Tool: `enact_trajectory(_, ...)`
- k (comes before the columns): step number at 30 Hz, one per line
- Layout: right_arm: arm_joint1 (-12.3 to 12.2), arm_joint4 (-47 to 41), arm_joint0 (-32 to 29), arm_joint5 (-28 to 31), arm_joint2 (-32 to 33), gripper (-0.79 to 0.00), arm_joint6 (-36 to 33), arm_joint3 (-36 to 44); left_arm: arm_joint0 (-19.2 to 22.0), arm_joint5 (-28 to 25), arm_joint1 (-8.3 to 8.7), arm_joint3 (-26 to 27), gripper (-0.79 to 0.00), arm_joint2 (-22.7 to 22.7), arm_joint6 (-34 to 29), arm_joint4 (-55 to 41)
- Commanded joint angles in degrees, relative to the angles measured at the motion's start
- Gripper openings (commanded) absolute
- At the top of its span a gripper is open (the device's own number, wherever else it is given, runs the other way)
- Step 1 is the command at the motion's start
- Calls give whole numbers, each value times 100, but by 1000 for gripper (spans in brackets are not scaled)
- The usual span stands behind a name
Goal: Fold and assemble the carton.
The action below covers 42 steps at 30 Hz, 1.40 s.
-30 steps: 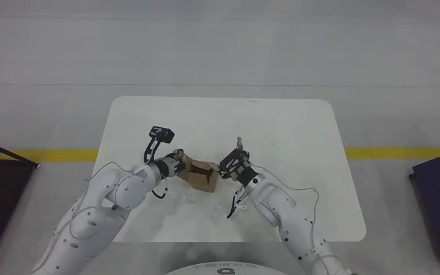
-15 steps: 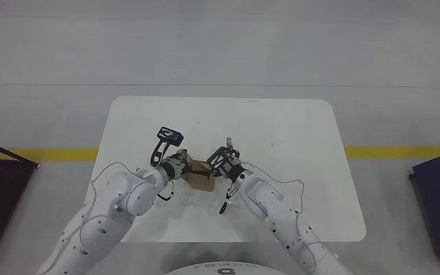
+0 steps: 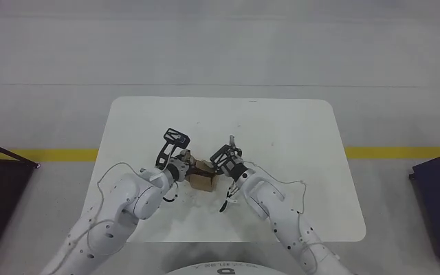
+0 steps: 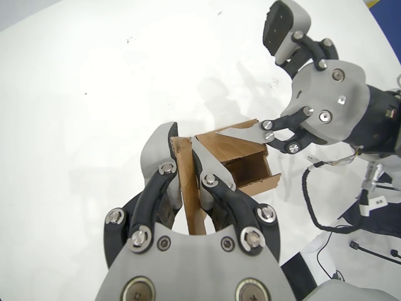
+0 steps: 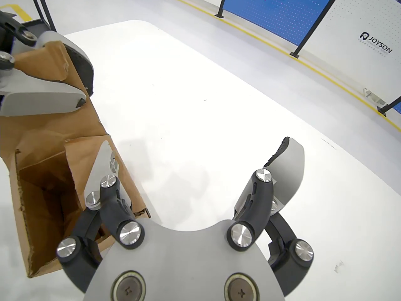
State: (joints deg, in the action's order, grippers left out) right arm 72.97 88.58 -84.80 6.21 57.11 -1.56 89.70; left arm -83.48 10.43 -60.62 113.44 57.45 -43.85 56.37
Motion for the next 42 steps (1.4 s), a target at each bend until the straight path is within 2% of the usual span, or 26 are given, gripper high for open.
enact_trajectory(1,-14,-55,-54,6,86,0,63,47,-7,6,-12,17,0,42,45,-140)
enact_trajectory(8,-114,-209,-460,55,553,0,353,280,-173,-100,3,266,0,559,190,-916)
enact_trajectory(14,-212,-328,-893,148,1012,0,548,461,-536,-85,89,461,0,1398,285,-1203)
enact_trajectory(18,-261,-265,-1142,248,1170,0,624,498,-800,-429,156,390,0,1924,281,-1276)
enact_trajectory(21,-284,-209,-1250,367,1200,0,601,451,-922,-742,193,224,0,2147,222,-1283)
enact_trajectory(24,-287,-131,-1225,445,1144,0,536,364,-914,-962,196,-31,0,2153,173,-1413)
enact_trajectory(31,-231,-24,-958,401,816,0,322,153,-530,-1182,109,-689,0,1638,75,-1950)
enact_trajectory(42,-184,25,-722,295,612,0,127,215,-260,-1260,31,-910,0,1140,106,-2027)
